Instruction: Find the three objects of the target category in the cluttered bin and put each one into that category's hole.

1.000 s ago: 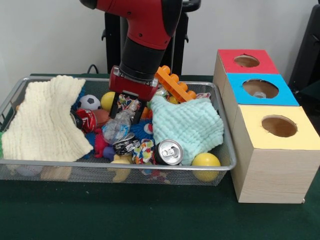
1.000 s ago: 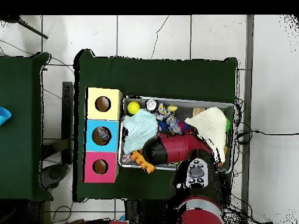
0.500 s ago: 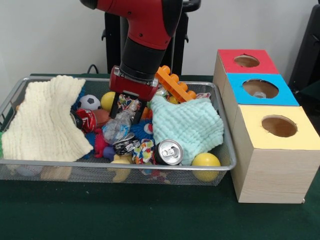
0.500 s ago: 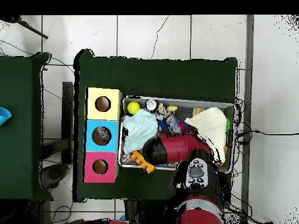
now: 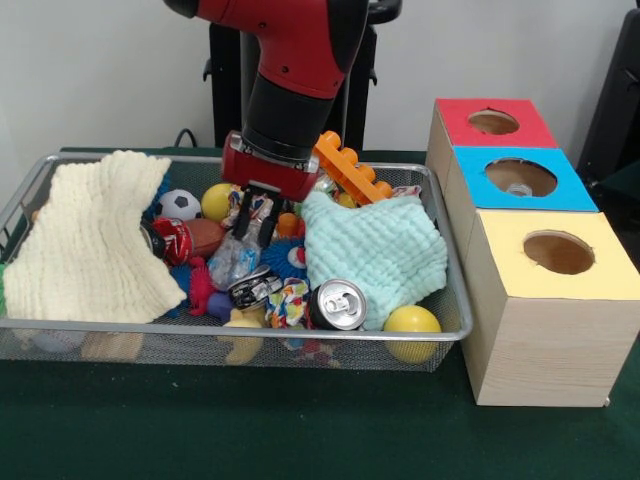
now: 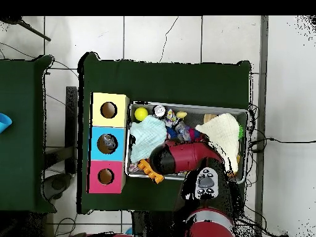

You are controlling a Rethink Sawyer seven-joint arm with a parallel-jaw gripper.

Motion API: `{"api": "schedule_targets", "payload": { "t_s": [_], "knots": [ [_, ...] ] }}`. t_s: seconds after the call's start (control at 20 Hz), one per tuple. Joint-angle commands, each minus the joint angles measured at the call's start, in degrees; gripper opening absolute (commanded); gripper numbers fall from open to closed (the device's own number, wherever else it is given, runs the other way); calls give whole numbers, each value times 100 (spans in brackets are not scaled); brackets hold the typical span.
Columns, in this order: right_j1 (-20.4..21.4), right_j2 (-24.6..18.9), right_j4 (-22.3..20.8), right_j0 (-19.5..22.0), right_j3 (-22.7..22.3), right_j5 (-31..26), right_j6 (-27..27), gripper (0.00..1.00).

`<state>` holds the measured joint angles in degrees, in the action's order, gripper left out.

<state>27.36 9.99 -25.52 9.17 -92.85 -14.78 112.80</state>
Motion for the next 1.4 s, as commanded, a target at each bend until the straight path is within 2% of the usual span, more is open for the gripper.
{"api": "schedule_targets", "payload": {
  "t_s": [0.05, 0.5, 0.8, 1.4],
  "knots": [
    [-166, -292, -265, -40, 117, -301, -9, 0],
    [-47, -331, -222, -44, 80, -468, -82, 0],
    [329, -466, -163, 23, -93, -870, -340, 0],
    [351, -508, -318, 68, -106, -848, -427, 0]
  ]
}}
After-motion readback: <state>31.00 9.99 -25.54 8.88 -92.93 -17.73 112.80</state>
